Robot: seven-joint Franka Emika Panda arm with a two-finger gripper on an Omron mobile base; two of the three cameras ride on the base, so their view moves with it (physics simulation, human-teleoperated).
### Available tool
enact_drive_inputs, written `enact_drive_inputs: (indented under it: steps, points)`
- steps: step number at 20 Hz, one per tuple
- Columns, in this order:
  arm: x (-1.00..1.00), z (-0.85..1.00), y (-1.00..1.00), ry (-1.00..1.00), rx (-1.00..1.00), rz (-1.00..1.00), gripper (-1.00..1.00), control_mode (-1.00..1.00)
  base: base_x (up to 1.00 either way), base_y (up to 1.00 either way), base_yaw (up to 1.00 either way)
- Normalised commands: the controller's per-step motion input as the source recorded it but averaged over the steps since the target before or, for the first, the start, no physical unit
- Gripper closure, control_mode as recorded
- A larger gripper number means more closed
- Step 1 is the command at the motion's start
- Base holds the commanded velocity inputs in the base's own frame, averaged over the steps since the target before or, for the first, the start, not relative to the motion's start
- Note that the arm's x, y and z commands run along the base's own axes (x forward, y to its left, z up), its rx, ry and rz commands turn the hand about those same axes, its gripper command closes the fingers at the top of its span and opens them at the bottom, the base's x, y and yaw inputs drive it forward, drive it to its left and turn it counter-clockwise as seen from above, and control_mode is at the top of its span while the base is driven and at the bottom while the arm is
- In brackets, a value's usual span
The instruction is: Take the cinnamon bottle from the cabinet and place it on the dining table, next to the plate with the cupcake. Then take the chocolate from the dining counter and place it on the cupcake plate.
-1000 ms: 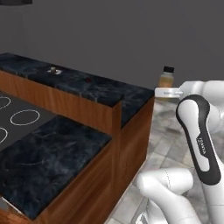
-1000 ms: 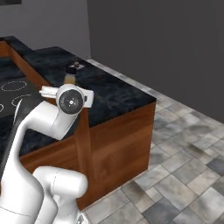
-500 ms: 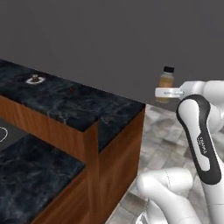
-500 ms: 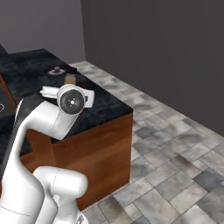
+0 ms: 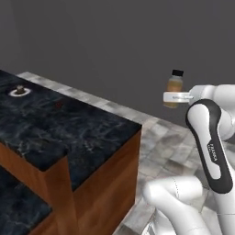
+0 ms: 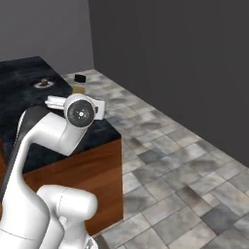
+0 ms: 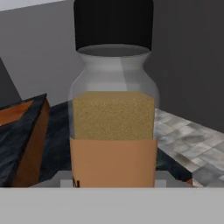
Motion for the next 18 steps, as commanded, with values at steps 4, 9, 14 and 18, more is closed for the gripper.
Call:
enact_drive_inputs:
  steps: [4,9,14,18]
  points:
    - [0.0,0.0,0.0,0.0,0.0,0.0,1.0,1.0,0.61,-0.49,0.19]
    - [0.0,0.0,0.0,0.0,0.0,0.0,1.0,1.0,0.6,-0.48,0.22]
    - [0.0,0.0,0.0,0.0,0.0,0.0,1.0,1.0,0.58,-0.45,0.26]
    - [0.0,0.0,0.0,0.0,0.0,0.0,1.0,1.0,0.57,-0.43,0.3]
